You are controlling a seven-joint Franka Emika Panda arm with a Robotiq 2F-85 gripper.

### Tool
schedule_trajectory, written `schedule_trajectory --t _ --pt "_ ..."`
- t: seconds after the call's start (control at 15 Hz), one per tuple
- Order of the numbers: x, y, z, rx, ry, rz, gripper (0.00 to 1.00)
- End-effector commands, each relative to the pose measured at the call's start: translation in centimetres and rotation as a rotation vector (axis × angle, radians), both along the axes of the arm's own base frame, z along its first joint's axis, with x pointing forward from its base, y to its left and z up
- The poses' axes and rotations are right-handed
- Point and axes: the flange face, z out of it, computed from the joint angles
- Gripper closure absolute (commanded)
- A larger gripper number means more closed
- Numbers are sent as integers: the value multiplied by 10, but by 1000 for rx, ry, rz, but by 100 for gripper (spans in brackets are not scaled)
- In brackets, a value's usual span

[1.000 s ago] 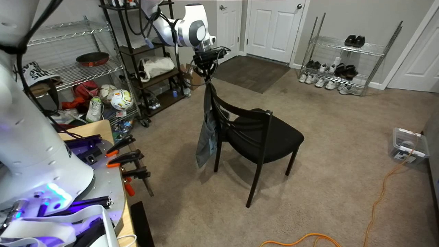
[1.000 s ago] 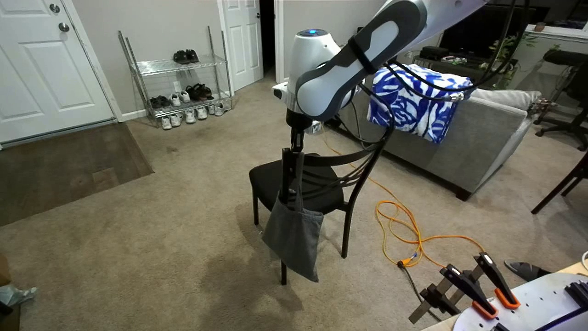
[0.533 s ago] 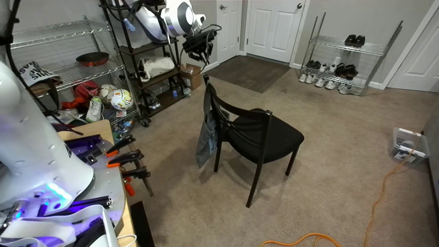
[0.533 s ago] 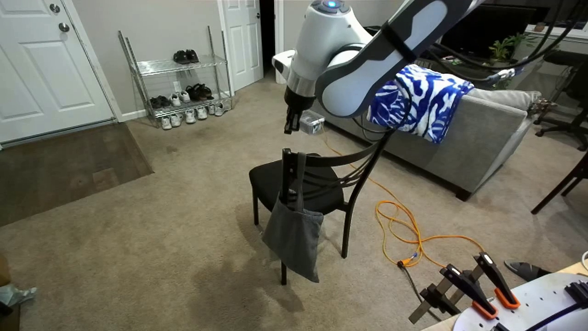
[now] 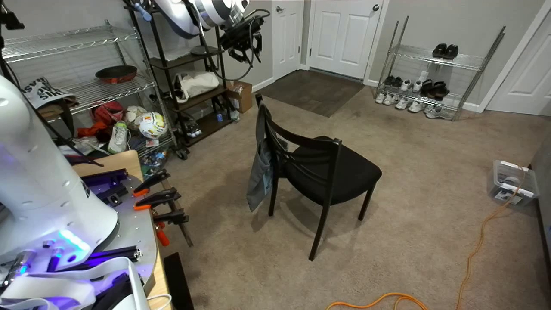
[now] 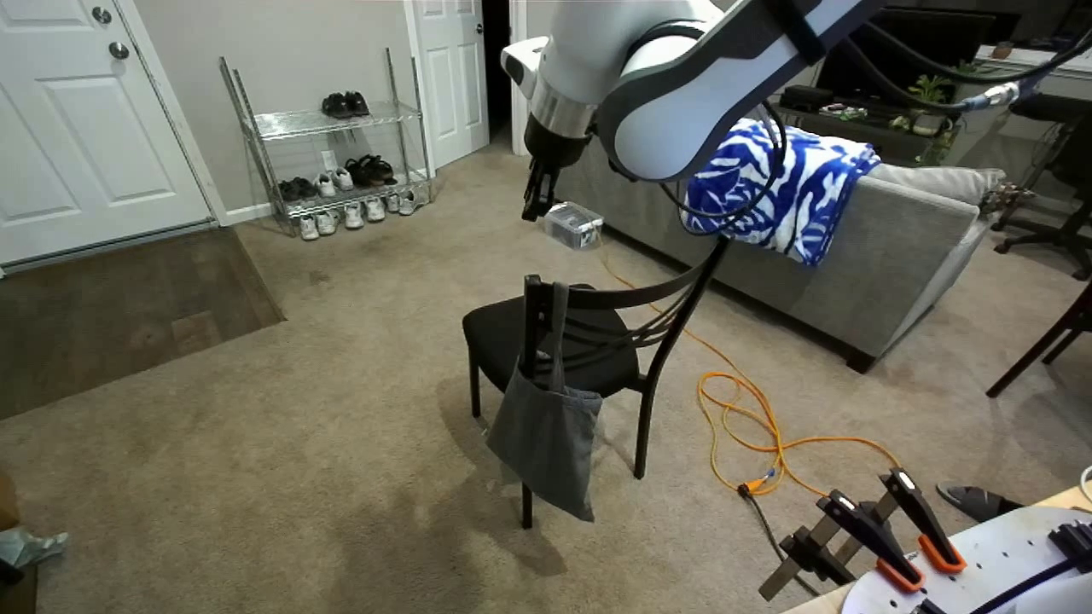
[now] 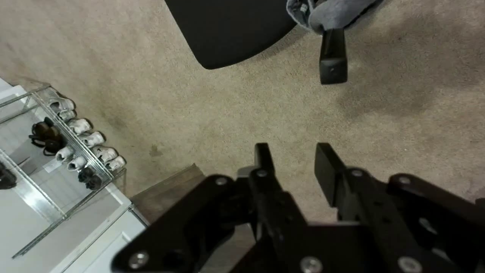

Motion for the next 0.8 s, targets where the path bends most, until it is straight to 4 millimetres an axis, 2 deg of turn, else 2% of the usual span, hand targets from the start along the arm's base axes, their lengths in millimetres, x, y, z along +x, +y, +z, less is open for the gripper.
schedule_trajectory --t 0.0,0.33,0.73 --pt "-9 -5 -21 0 106 -15 33" --pt "-15 -14 -56 -24 279 -79 2" --pt "-13 -39 -83 -58 411 -144 0"
